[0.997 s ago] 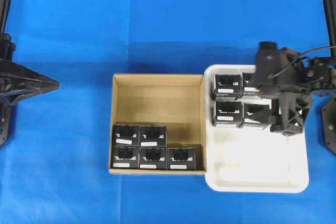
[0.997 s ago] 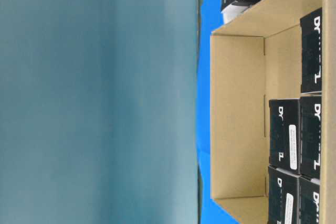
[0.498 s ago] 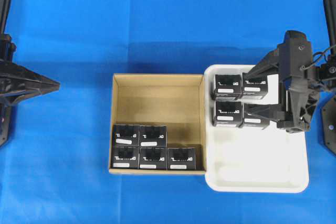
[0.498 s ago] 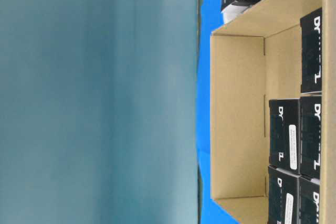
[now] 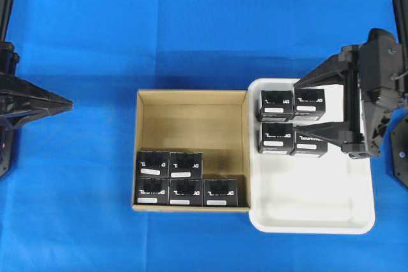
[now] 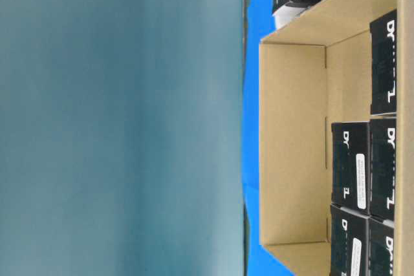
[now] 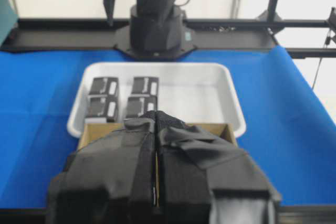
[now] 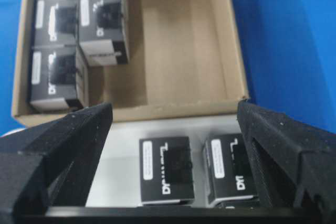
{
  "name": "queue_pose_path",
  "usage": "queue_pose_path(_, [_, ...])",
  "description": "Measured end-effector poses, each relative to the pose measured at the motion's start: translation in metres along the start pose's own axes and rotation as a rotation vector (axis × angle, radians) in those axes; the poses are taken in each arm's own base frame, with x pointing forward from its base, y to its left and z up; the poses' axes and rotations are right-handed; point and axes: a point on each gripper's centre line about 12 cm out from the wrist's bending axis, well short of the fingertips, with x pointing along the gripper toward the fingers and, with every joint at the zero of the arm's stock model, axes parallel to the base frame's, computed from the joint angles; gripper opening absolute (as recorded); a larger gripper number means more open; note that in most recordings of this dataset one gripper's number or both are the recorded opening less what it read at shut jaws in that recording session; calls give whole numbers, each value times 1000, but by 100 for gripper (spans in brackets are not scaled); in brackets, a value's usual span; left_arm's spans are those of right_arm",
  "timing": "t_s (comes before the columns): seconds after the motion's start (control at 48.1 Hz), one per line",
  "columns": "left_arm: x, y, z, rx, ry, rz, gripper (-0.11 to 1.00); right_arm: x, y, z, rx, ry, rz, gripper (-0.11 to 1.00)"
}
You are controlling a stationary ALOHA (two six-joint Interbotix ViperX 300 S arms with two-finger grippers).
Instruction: Pick the box from inside the cardboard box.
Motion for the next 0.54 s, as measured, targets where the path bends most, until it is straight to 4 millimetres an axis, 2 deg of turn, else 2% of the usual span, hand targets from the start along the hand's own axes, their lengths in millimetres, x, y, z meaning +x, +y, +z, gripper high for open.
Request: queue_pose_path(0.54, [0,0,-2,2,20,0,-4,-24,0,2,2,-81,0,97])
